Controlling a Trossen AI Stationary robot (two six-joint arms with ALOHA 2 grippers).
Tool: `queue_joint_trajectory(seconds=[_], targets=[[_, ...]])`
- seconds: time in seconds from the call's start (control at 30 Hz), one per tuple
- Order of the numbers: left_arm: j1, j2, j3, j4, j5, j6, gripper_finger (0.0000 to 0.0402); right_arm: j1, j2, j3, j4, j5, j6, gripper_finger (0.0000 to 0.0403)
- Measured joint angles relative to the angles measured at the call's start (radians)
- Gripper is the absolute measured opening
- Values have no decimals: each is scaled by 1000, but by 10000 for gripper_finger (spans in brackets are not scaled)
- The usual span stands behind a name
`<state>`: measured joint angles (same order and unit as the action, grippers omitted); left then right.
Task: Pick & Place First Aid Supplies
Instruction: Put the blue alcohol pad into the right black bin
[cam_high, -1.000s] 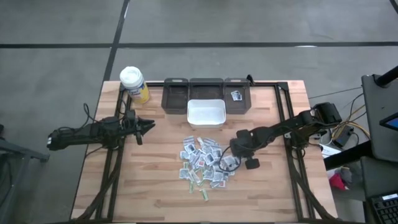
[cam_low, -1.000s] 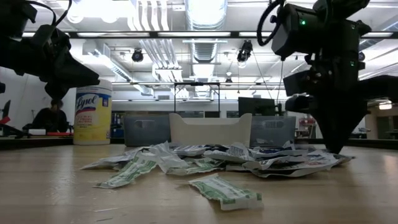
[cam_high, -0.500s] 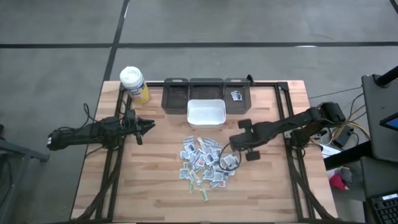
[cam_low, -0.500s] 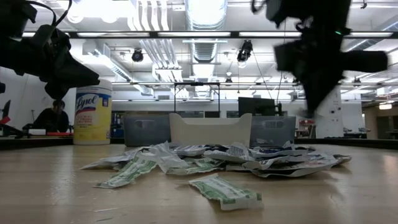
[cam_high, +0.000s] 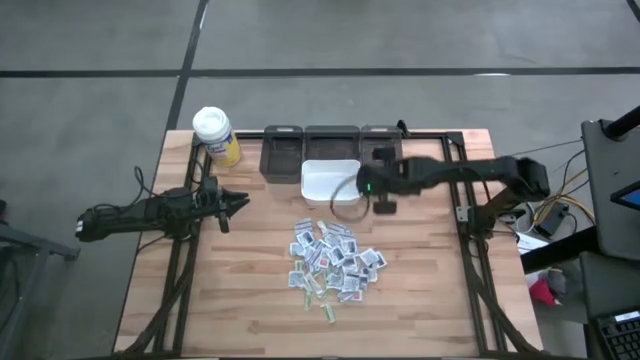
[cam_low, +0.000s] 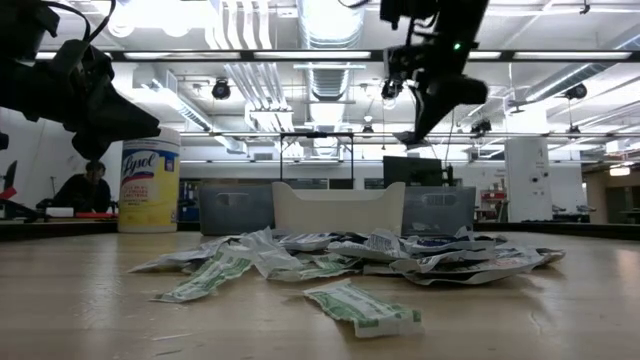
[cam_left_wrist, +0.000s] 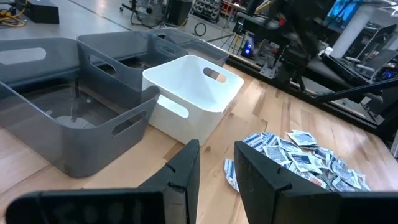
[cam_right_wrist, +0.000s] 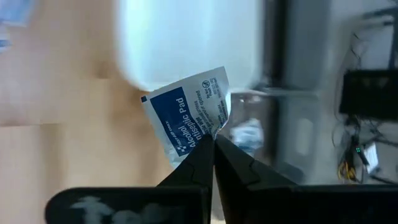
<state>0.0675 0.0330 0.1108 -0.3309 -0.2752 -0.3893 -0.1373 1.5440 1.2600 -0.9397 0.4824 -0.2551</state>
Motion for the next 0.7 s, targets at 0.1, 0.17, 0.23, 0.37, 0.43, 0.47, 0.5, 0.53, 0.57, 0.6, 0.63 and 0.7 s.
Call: queue_joint_trajectory(seconds=[0.1, 0.17, 0.23, 0.37, 0.43, 0.47, 0.5, 0.53, 0.57, 0.6, 0.63, 0.7], targets=[[0, 0, 0, 0, 0, 0, 94, -102, 0, 26, 12, -9, -52, 8], [0, 0, 0, 0, 0, 0, 94, -163, 0, 47, 11, -12, -76, 8], [0, 0, 0, 0, 0, 0, 94, -217, 0, 68, 11, -18, -105, 8], [0, 0, 0, 0, 0, 0, 94, -308, -2, 108, 25, -119, -155, 8], [0, 0, 0, 0, 0, 0, 94, -346, -2, 115, 40, -161, -165, 8], [0, 0, 0, 0, 0, 0, 94, -362, -2, 117, 46, -173, -174, 8], [0, 0, 0, 0, 0, 0, 94, -377, -2, 118, 52, -178, -188, 8], [0, 0, 0, 0, 0, 0, 94, -390, -2, 118, 63, -183, -198, 8], [0, 0, 0, 0, 0, 0, 94, -400, -2, 118, 74, -192, -210, 8], [0, 0, 0, 0, 0, 0, 94, -412, -2, 117, 83, -210, -221, 8], [0, 0, 0, 0, 0, 0, 94, -423, -2, 115, 91, -231, -225, 8], [0, 0, 0, 0, 0, 0, 94, -440, 5, 114, 106, -268, -234, 8]])
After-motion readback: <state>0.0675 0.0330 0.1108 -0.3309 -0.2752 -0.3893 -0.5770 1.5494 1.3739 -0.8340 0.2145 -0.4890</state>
